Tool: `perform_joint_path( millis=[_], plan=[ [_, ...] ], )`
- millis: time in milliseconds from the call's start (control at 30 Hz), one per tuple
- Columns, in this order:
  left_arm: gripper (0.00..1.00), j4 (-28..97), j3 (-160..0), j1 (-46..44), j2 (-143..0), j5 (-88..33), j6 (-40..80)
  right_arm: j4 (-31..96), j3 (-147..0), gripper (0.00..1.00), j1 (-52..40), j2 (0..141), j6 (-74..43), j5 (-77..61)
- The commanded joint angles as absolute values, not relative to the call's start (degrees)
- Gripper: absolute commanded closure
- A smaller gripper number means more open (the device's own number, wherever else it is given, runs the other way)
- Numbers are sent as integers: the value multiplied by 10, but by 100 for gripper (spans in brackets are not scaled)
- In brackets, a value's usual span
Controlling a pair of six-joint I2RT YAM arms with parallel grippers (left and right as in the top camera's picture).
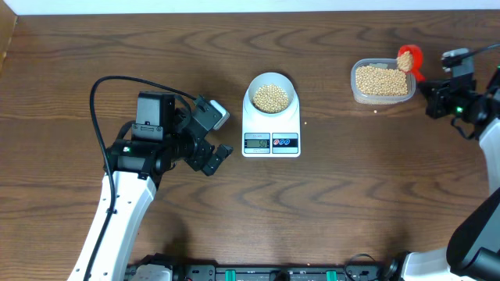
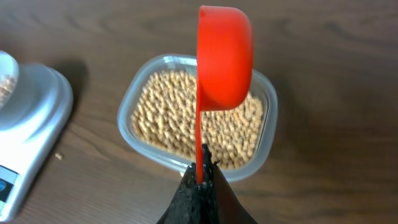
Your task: Scoop item into bowl and weigh 50g on scale
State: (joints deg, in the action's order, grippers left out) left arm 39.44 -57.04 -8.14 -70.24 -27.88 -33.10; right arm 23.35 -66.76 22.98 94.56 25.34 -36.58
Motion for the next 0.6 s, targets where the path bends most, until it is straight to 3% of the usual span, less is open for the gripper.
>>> perform_joint_path(
  millis=[0, 233, 567],
  plan=[
    [2, 396, -583, -81, -700, -274, -338, 238, -666, 99, 193, 948, 280, -269],
    [2, 396, -583, -81, -700, -274, -338, 233, -666, 99, 118, 948, 295, -92],
    [2, 396, -583, -81, -700, -274, -338, 231, -666, 99, 96, 947, 294, -61]
  ],
)
